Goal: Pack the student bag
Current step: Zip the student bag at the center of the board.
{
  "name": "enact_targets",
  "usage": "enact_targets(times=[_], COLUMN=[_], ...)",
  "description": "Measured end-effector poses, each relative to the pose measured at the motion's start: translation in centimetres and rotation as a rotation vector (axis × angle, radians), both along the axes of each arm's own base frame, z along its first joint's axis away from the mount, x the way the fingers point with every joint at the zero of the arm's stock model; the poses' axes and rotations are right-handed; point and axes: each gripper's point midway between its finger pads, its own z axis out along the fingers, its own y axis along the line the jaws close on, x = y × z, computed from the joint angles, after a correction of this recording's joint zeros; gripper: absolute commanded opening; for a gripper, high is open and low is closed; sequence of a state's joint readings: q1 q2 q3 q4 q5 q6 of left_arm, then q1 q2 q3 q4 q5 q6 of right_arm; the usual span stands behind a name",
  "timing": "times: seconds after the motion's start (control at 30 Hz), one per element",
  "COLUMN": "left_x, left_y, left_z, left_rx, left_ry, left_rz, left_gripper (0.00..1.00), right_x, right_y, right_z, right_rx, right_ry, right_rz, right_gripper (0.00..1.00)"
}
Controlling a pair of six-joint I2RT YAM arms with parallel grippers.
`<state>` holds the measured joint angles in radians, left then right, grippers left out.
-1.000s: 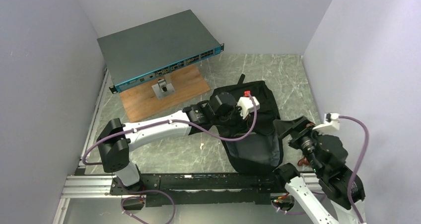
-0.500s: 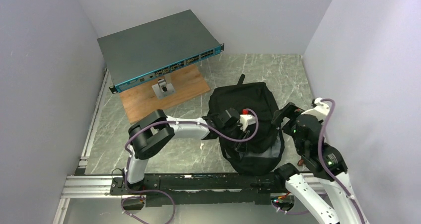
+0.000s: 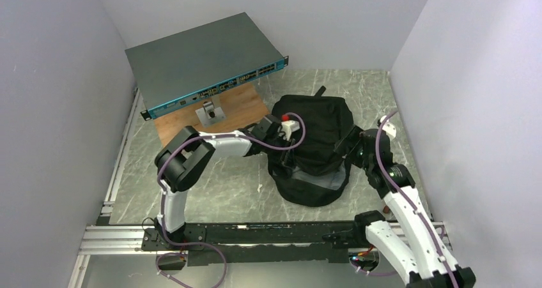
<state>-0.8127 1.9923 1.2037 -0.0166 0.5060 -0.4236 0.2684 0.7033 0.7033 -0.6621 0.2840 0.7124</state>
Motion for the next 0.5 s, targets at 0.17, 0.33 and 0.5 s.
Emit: enact_targets(times=[0.17, 0.33, 0.5], left_x=[3.8, 2.4, -0.1], left_y=[5.7, 9.9, 11.2], left_z=[0.7, 3.0, 5.3], left_rx=[0.092, 0.134, 0.097], left_ry=[-0.087, -0.154, -0.186], left_rz=[0.135, 0.17, 0.142], left_gripper=[0.39, 0.43, 0.53], right_x=[1.8, 1.7, 1.6], right_y=[1.8, 3.4, 4.6], right_z=[-2.3, -4.8, -5.0], right_rx=[0.081, 0.084, 0.051], right_ry=[0.087, 0.192, 0.217], right_rz=[0.12, 0.237, 0.321], right_gripper=[0.68, 0.53, 0.46])
